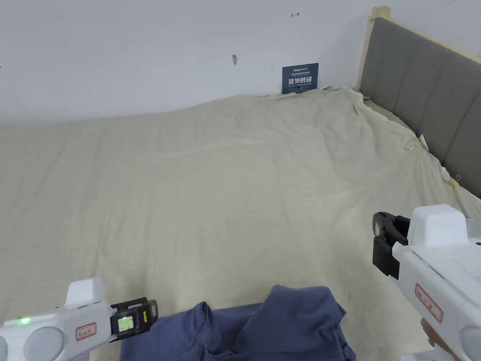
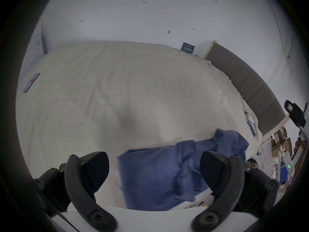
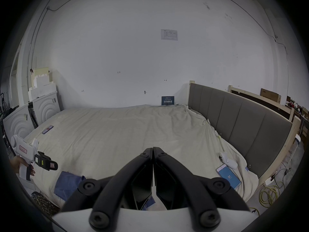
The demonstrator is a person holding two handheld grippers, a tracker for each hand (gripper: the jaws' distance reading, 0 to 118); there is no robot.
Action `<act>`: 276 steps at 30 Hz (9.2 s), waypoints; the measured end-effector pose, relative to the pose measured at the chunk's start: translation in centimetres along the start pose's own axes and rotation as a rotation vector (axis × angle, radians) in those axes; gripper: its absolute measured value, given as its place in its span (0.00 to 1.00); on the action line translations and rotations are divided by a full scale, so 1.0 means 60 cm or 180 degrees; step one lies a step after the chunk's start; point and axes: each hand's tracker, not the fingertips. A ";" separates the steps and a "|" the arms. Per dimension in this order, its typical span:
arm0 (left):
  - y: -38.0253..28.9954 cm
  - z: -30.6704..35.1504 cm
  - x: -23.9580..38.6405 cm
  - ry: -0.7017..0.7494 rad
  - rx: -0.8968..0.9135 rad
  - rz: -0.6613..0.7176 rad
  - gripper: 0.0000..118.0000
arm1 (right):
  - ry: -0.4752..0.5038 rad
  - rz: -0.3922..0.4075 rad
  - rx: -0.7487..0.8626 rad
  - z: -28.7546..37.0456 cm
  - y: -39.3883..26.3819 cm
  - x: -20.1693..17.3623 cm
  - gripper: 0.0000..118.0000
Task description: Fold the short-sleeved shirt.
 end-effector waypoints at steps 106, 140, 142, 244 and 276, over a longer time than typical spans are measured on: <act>-0.017 0.112 -0.059 -0.0218 -0.0289 0.0277 0.06 | 0.0034 -0.0074 0.0000 -0.002 -0.004 0.002 0.00; -0.048 -0.146 0.366 -0.1231 -0.1054 -0.0396 0.89 | -0.0156 -0.0155 -0.0062 0.022 -0.023 0.054 0.00; -0.042 -0.126 0.365 -0.1207 -0.0938 -0.0398 0.97 | -0.0154 -0.0148 -0.0052 0.023 -0.019 0.052 0.00; -0.049 0.134 0.048 0.0228 0.1647 -0.0208 0.00 | 0.0591 0.0173 -0.0459 -0.112 -0.206 -0.178 0.00; -0.111 -0.141 0.100 -0.0562 -0.0709 0.0288 0.84 | 0.0778 -0.0002 -0.0778 -0.188 -0.356 -0.205 0.00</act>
